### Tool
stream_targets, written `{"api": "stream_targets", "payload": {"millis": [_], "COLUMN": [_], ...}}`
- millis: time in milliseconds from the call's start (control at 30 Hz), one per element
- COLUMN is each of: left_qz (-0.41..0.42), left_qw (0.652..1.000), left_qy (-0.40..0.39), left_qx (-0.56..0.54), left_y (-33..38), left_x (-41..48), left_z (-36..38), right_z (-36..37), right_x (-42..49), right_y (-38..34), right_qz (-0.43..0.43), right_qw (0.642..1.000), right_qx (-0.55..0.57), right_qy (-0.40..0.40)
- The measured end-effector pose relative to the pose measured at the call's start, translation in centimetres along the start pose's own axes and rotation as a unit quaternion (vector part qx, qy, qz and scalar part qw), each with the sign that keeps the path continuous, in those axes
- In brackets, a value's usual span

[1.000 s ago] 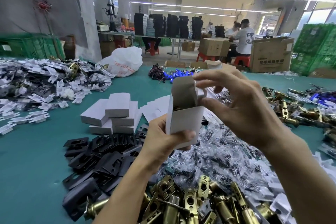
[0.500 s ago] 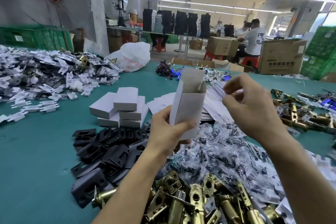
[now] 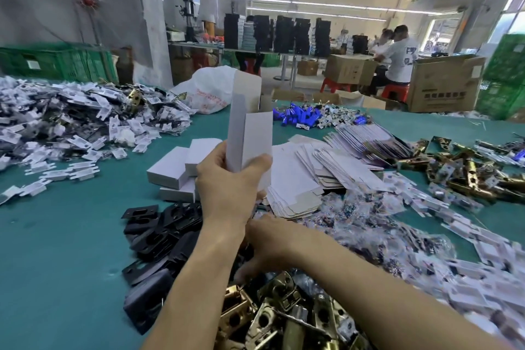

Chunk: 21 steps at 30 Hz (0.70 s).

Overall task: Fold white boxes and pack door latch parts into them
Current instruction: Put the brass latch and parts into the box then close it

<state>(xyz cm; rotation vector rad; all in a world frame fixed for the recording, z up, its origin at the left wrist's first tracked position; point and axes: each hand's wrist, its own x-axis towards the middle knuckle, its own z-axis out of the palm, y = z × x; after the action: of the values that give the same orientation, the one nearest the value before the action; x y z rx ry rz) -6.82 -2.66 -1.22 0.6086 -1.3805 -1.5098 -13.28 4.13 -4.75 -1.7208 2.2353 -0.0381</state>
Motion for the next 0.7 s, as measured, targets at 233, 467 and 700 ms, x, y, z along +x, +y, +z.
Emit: {"api": "stream_targets", "payload": {"millis": [233, 467, 700], "left_qz": [-0.001, -0.011, -0.008], "left_qw": [1.000, 1.000, 1.000], "left_qy": [-0.001, -0.003, -0.010], "left_qx": [-0.031, -0.025, -0.027], "left_y": [0.6, 0.2, 0.0], "left_x": [0.3, 0.6, 0.5], "left_z": [-0.4, -0.5, -0.2], "right_z": [1.0, 1.7, -0.5], "right_x": [1.2, 2.7, -0.4], "right_y": [-0.5, -1.6, 1.0], "right_qz": [-0.019, -0.045, 0.006], "right_qw": [0.997, 0.992, 0.970], "right_qx": [0.014, 0.076, 0.145], "right_qy": [0.073, 0.089, 0.193]}}
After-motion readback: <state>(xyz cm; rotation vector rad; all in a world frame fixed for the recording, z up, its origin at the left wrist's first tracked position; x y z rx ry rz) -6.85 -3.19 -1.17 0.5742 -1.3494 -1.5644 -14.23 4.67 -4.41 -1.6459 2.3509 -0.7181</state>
